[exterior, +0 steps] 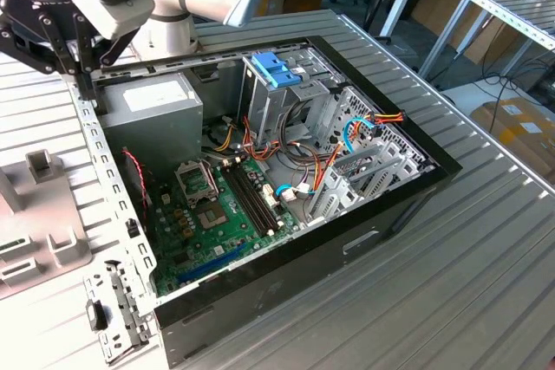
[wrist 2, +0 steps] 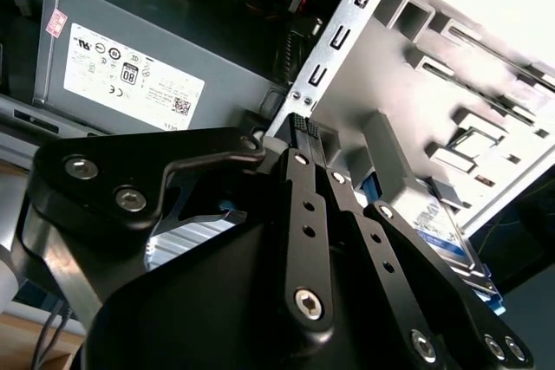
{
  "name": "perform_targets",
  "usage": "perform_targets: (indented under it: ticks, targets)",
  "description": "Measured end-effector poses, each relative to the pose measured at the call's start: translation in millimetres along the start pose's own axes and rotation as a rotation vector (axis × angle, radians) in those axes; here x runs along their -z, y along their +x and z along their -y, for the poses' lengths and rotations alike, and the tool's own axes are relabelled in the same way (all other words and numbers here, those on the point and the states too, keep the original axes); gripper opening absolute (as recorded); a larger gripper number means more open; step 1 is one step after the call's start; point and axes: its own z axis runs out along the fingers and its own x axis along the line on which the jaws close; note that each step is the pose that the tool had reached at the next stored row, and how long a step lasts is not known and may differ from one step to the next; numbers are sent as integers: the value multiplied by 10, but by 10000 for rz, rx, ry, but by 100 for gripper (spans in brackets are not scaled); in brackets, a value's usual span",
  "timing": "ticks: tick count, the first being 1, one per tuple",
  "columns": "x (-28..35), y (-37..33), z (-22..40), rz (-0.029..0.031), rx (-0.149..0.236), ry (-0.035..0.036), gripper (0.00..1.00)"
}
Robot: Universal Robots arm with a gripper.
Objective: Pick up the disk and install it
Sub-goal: 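Reach for the disk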
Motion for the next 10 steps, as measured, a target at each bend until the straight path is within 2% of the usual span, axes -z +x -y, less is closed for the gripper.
perform_targets:
  ticks: [10]
  targets:
    - [2, 76, 6, 0, 0, 0, 11]
